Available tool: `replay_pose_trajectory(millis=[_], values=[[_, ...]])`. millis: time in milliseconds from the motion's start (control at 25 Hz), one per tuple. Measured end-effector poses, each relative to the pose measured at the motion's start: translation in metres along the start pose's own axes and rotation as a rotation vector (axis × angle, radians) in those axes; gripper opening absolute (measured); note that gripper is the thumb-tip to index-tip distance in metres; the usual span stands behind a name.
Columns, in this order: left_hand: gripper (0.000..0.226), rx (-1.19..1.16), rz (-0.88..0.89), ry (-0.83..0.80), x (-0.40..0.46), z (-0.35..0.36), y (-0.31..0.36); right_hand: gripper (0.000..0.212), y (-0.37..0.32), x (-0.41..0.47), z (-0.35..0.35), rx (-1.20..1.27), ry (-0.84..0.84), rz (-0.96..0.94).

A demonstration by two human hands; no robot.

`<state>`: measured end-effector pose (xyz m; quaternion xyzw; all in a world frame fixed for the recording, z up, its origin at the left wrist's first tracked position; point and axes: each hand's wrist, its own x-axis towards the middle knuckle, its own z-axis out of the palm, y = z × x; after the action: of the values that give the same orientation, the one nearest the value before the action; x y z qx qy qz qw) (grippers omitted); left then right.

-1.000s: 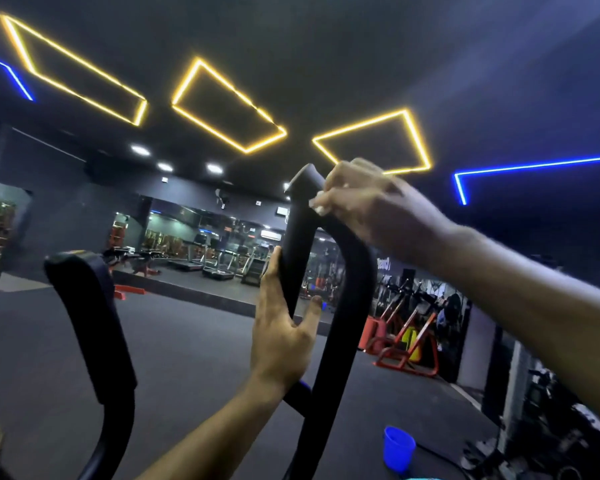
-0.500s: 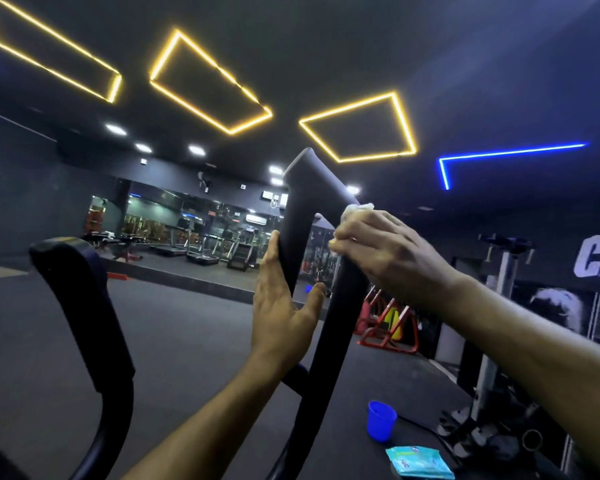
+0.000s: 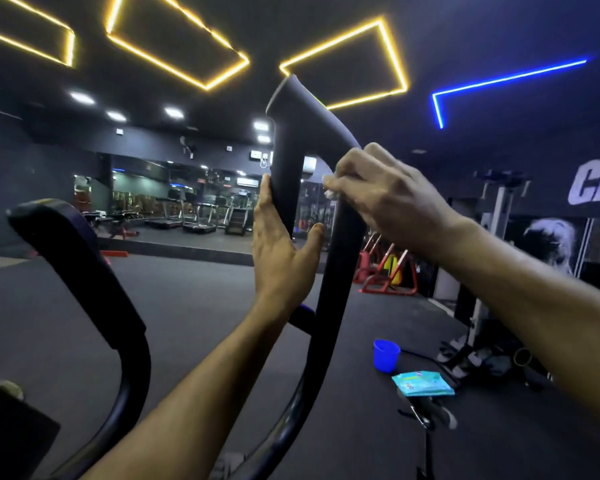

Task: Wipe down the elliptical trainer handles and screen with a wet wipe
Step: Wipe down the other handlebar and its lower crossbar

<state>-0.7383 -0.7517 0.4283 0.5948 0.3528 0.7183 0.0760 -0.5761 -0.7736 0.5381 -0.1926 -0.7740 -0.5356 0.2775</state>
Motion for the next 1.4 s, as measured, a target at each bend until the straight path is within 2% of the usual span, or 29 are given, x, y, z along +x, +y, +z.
replay_pose_trajectory(millis=[120,200,360,560,680,760,880,960,1120,1280,1400], values=[[0.100,0.007,-0.005,0.006,0.000,0.001,0.002,0.021,0.004,-0.003,-0.003,0.207,0.163,0.228],[0.100,0.012,0.004,0.017,0.000,0.002,0.001,0.016,-0.004,-0.002,0.007,0.247,0.205,0.285],[0.101,-0.019,0.000,0.014,0.002,0.002,-0.002,0.014,-0.006,-0.029,0.013,0.204,0.039,0.166],[0.103,0.038,0.022,0.042,0.002,0.007,-0.005,0.015,-0.011,-0.018,0.013,0.229,0.152,0.261],[0.104,0.034,0.021,0.030,0.003,0.004,-0.007,0.016,-0.032,-0.021,0.019,0.115,0.021,0.252],[0.105,0.029,0.025,0.015,0.002,0.002,-0.006,0.017,-0.028,-0.036,0.014,0.141,-0.039,0.212],[0.107,0.049,0.021,0.024,0.001,0.003,-0.004,0.019,-0.013,-0.033,0.008,0.206,0.035,0.268],[0.107,0.057,0.022,0.029,0.001,0.003,-0.003,0.018,-0.020,-0.021,0.015,0.165,0.067,0.306],[0.107,0.015,0.019,0.028,0.001,0.001,-0.003,0.020,-0.035,-0.032,0.016,0.076,-0.032,0.232],[0.107,0.018,0.019,0.047,0.000,0.004,-0.003,0.016,-0.027,-0.030,0.014,0.082,0.073,0.286],[0.101,-0.021,0.042,0.064,0.001,0.002,-0.006,0.020,-0.049,-0.031,0.032,0.013,0.003,0.252]])
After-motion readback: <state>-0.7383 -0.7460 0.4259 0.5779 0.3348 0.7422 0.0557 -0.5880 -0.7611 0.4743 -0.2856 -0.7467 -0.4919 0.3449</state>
